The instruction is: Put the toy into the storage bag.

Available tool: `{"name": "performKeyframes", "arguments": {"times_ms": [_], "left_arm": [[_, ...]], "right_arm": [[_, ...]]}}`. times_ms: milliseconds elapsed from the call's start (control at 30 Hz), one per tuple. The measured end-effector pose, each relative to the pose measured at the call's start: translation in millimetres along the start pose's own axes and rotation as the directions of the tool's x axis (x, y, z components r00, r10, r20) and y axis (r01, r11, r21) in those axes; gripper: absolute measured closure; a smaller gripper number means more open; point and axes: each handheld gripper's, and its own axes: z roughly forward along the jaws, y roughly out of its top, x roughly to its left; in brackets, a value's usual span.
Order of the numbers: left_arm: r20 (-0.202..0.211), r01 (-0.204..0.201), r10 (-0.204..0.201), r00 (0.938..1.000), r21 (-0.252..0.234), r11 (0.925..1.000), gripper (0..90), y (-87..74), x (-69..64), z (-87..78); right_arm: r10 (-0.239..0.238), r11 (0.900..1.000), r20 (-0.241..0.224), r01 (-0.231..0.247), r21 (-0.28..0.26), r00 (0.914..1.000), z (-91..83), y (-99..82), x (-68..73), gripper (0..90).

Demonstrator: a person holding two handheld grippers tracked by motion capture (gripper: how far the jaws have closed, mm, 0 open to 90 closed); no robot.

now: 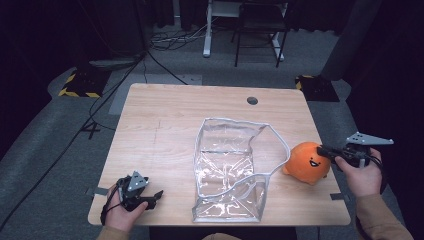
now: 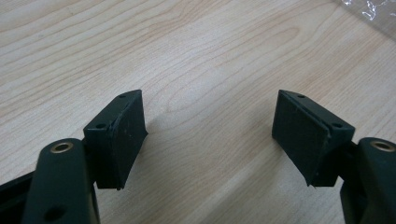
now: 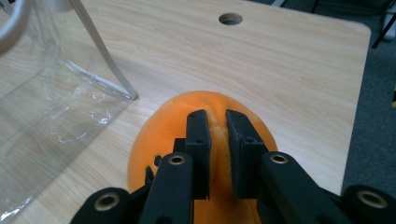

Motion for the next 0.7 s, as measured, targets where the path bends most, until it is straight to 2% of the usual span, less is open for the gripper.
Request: {"name": "performKeyframes", "arguments": {"times_ms": [100,133,167,233,367,533,700], "left_arm": [[0.006,-0.003,0.003,1.0000,0.002,1.0000,25.6,0.5,0.4,0.4],[0.009,-0.005,0.005,1.0000,0.001,1.0000,25.2,0.6,0.8,0.7],[0.009,-0.006,0.006,0.9999,0.002,1.0000,25.2,0.8,1.1,0.7],[0.012,-0.005,0.005,0.9999,0.001,1.0000,25.0,0.9,1.2,1.0],[0.011,-0.011,0.011,0.9999,0.001,0.9999,24.8,1.3,1.5,1.3],[0.012,-0.012,0.012,0.9999,0.001,0.9999,24.7,1.6,1.7,1.6],[0.011,-0.014,0.014,0.9998,0.002,0.9999,24.6,1.8,2.0,1.7]], "right_arm": [[-0.020,0.9997,0.003,0.020,-0.017,0.9998,-7.1,7.4,3.0,80.4],[-0.024,0.9987,-0.011,0.023,-0.045,0.9997,-13.5,13.3,4.1,80.4],[-0.024,0.9987,-0.011,0.023,-0.045,0.9997,-13.5,13.3,4.1,80.4],[-0.038,0.9962,-0.031,0.036,-0.080,0.9988,-20.7,20.2,5.2,80.4],[-0.047,0.9938,-0.036,0.043,-0.103,0.9982,-26.8,26.7,6.8,80.4],[-0.081,0.9882,-0.039,0.075,-0.134,0.9960,-35.2,36.2,7.9,80.4],[-0.086,0.9813,-0.062,0.074,-0.178,0.9944,-43.7,41.9,4.9,80.4]]}}
